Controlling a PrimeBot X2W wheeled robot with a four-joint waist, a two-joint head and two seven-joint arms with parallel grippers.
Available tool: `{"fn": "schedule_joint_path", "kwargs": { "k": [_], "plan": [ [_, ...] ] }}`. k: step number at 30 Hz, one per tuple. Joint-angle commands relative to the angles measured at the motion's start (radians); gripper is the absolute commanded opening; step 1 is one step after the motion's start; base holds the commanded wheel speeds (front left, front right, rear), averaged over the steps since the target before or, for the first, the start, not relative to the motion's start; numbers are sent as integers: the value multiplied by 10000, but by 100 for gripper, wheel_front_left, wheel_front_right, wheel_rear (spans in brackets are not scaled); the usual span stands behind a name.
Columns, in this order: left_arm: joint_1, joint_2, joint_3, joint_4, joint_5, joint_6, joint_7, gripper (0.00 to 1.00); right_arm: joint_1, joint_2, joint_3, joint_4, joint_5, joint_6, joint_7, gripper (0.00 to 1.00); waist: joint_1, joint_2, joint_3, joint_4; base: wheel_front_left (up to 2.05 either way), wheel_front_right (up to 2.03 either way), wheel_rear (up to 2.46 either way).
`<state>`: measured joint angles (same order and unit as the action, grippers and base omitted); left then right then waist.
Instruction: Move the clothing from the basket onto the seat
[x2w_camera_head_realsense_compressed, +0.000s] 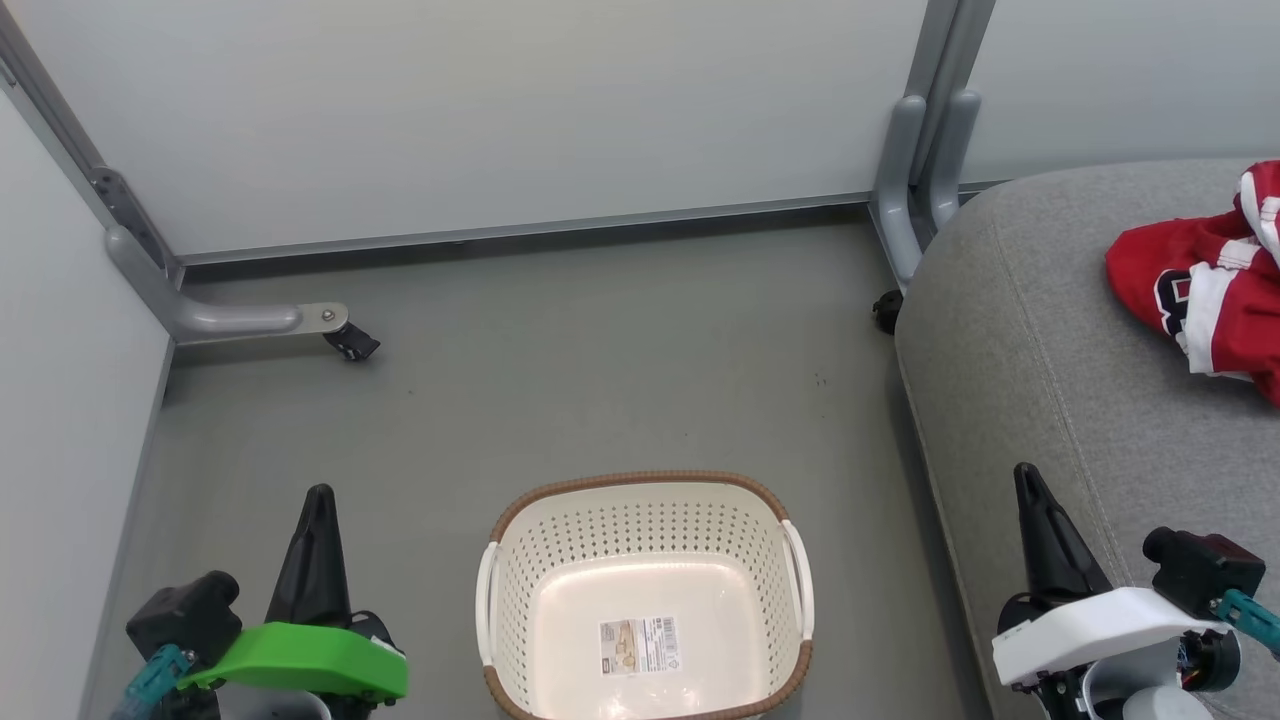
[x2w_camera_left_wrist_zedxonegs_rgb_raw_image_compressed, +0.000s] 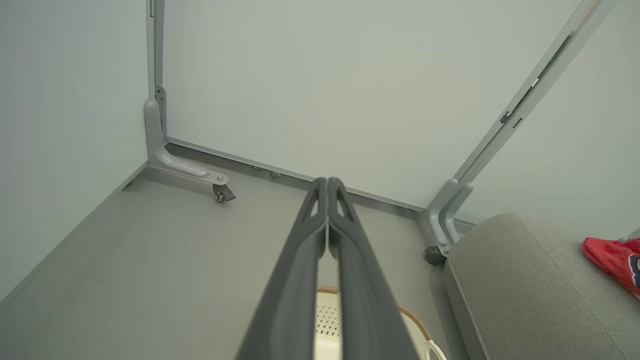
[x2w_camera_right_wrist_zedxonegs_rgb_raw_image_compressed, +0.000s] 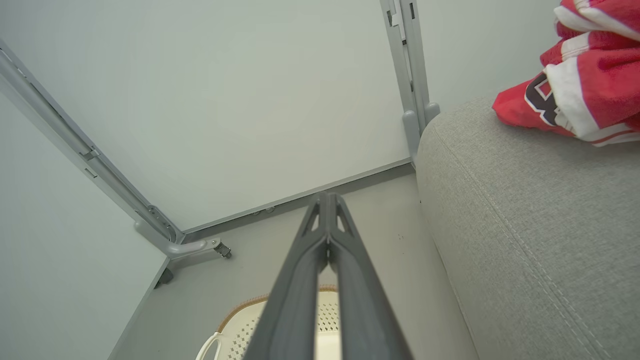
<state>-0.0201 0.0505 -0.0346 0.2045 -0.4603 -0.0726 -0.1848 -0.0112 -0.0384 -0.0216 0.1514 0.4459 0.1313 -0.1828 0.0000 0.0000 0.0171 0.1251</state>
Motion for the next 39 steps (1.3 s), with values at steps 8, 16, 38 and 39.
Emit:
{"fn": "schedule_joint_path", "kwargs": {
  "k": [8,16,38,39],
  "plan": [
    [-340,36,227,-59,-1598,-123,366,0,-350,-80,-151,11,1600,-2,378,0,0,0,-12,-99,0,0,0],
    [-416,40,368,-7,-2776,-179,673,0,-429,-93,-237,117,2792,-3,679,0,0,0,-22,-189,0,0,0],
    [-594,45,716,114,-5547,-316,1397,0,-629,-121,-450,367,5605,-4,1404,0,0,0,-49,-438,0,0,0],
    [-604,45,734,119,-5684,-325,1433,0,-640,-122,-461,380,5733,-4,1438,0,0,0,-51,-451,0,0,0]
  ]
}}
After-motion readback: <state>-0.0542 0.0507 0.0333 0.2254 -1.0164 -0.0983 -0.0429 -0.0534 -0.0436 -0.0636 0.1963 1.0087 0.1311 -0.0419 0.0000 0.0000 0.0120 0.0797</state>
